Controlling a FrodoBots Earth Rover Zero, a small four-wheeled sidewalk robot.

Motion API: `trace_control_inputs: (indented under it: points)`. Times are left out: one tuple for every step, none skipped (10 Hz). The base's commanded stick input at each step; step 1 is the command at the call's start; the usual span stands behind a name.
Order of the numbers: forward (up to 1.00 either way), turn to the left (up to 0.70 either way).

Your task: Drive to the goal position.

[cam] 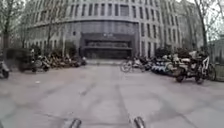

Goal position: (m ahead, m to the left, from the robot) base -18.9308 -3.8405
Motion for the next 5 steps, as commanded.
trace_control_inputs:
  points:
    - [1.0, 0.06]
    - [0.0, 0.0]
    - [0.0, 0.0]
    - [0.0, 0.0]
    - [0.0, 0.0]
